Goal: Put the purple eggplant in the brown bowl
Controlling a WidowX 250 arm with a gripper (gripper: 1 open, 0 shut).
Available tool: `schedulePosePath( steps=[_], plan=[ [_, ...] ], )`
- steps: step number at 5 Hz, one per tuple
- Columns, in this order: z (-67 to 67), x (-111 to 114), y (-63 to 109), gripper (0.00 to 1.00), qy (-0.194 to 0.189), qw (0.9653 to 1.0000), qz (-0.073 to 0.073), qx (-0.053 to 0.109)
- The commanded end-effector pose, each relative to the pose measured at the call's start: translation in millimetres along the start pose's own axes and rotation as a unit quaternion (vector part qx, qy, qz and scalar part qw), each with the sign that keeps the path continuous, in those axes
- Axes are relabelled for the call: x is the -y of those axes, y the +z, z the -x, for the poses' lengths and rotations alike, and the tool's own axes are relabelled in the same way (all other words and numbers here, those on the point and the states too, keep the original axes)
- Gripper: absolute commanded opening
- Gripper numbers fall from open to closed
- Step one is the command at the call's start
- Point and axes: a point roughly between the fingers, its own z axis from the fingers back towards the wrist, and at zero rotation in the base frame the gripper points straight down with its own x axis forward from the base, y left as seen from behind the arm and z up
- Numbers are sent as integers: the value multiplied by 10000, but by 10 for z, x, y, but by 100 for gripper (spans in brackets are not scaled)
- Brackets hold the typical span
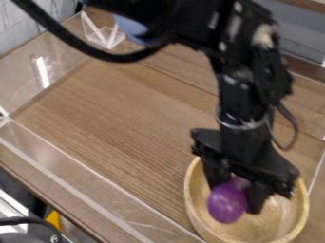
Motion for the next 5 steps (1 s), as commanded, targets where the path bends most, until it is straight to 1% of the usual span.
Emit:
schedulePosePath(
  steps=[1, 3, 5],
  plan=[
    [-80, 140, 72, 0, 101, 9996, 60, 268],
    [17, -2, 251, 0, -84, 9994, 140, 300],
    [-94, -61, 230, 0, -428, 9984, 225, 278]
  ],
)
